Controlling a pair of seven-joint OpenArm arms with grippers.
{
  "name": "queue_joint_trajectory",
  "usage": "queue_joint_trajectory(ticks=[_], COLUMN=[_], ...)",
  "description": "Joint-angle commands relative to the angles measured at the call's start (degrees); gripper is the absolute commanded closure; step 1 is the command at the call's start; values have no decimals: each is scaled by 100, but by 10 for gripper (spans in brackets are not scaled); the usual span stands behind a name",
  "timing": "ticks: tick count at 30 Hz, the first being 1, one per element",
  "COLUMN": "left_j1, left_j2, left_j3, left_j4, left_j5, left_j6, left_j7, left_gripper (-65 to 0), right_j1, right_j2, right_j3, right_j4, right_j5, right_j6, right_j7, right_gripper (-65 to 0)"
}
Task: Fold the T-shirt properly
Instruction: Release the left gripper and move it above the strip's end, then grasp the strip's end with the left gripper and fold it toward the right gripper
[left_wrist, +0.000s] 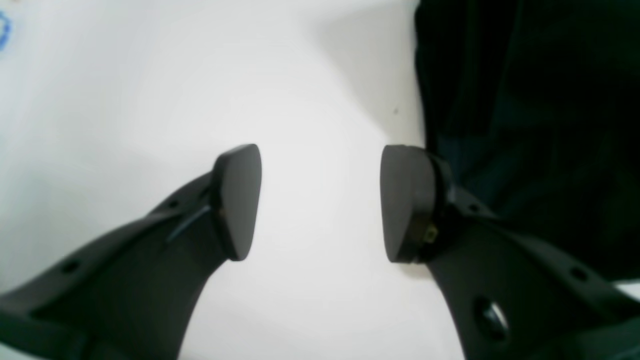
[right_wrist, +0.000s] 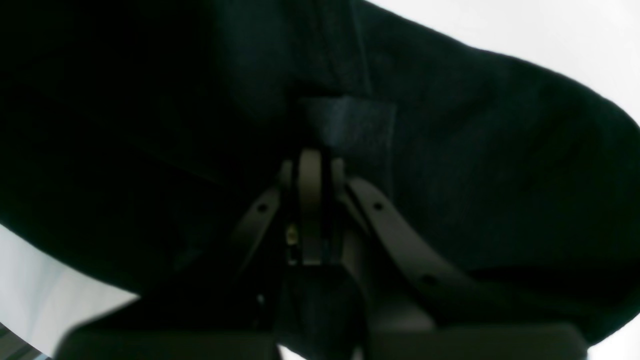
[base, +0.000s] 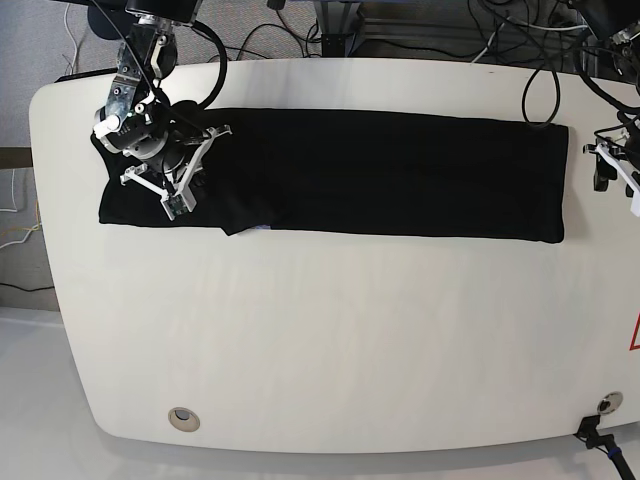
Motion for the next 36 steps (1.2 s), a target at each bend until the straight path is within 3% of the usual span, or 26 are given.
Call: queue_joint_trajectory(ticks=[1,5,12,26,28,32,36], left_j1=[-300,-494,-485,-511,-511,-511,-511], left_j2=[-126,-144,-117,32,32,32,32], left_j3=[-72,78,755,1396,1423,1432,1432], left_j4=[-751,-1551,-1630,-1990,-1990,-1973,-1876], left_j5=[-382,-945,-1595,-1674,-1674,-1674,-1674], left_j6=[-6,-6,-6,-6,-6,-6,-6], left_j7=[23,23,23,14,14,5,5], left_gripper=[-355,-354,-354,-348,-271,0,0], right_j1=[38,38,38,47,47,38,38], right_j2=[36,36,36,36,36,36,27], right_j3=[14,14,14,14,14,14,14], right_j4=[87,79,79,79,79,79,70], right_j5=[54,54,54,54,54,54,54], right_j6=[8,8,8,8,8,8,8], right_j7=[93,102,102,102,102,102,102], right_gripper=[0,0,0,0,0,0,0])
